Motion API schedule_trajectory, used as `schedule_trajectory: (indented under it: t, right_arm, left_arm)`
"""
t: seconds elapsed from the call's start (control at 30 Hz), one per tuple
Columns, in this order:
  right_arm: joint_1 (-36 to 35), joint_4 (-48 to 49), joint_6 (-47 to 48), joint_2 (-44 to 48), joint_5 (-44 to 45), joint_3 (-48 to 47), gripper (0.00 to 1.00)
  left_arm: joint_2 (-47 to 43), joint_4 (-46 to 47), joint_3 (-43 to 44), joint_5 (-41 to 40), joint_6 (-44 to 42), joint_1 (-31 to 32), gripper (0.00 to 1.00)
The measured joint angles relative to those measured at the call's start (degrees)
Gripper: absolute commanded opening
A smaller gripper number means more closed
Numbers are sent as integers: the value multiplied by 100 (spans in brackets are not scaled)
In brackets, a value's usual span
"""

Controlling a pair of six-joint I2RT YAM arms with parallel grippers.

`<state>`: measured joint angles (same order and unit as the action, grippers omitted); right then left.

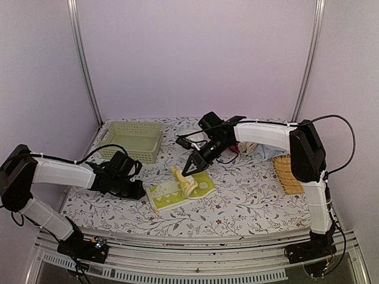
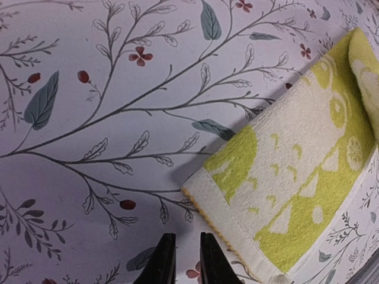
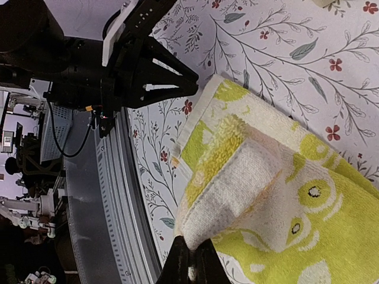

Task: Roll the towels
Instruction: Fold the towel at the center of the board.

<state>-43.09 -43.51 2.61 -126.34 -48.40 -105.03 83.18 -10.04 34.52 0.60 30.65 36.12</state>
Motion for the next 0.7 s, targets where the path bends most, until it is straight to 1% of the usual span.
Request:
schedule_trajectory:
  t: [0.23,0.7]
  right_arm:
    - [-319,107,-557,-501,-20,-457,2]
    - [-673,332,-1283,-1344,-28,-1283,2]
  left_arm:
    - [7,133,-160,9,107,76,17]
    - [125,376,-175,4,197,151,16]
